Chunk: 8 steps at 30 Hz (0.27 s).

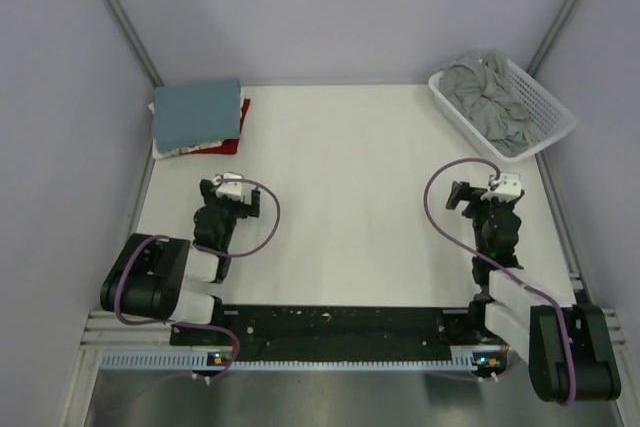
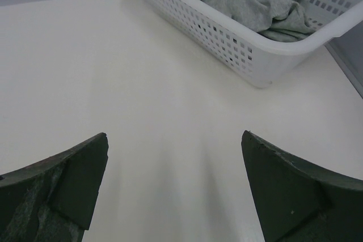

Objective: Fold and stack the t-shirts
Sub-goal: Put the neatly folded tshirt into the corner of the board with the left arm

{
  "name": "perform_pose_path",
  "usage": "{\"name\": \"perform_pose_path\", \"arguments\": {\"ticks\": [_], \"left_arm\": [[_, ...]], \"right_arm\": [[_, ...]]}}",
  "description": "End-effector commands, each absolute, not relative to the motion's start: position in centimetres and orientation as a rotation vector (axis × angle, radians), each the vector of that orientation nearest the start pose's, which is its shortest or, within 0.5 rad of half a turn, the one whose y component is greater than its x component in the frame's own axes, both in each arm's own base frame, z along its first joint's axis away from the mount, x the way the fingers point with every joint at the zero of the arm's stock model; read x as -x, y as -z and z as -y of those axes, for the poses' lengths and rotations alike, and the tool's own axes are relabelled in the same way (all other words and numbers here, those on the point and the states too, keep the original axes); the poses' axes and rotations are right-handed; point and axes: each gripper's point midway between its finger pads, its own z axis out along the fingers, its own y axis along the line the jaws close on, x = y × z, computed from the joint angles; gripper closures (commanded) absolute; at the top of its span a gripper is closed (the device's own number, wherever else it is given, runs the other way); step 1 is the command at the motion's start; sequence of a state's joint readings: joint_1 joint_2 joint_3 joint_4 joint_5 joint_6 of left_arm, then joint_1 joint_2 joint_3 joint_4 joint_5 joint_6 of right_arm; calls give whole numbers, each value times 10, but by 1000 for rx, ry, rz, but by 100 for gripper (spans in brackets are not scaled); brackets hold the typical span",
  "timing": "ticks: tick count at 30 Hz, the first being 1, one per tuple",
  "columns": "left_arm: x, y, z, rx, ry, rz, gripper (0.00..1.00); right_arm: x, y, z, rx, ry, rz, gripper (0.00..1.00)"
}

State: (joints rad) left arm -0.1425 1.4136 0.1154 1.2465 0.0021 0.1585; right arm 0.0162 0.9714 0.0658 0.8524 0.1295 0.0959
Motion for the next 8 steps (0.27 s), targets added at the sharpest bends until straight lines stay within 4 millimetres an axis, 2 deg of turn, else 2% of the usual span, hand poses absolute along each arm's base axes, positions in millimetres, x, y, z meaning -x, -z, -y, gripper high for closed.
{"name": "perform_pose_path", "arguments": {"ticks": [1, 8], "left_arm": [[-351, -137, 41, -197, -14, -1458, 1], [-355, -136, 38, -180, -23, -1473, 1]], "right_arm": [[-320, -137, 13, -141, 13, -1555, 1], [-322, -138, 11, -124, 7, -1551, 1]]}}
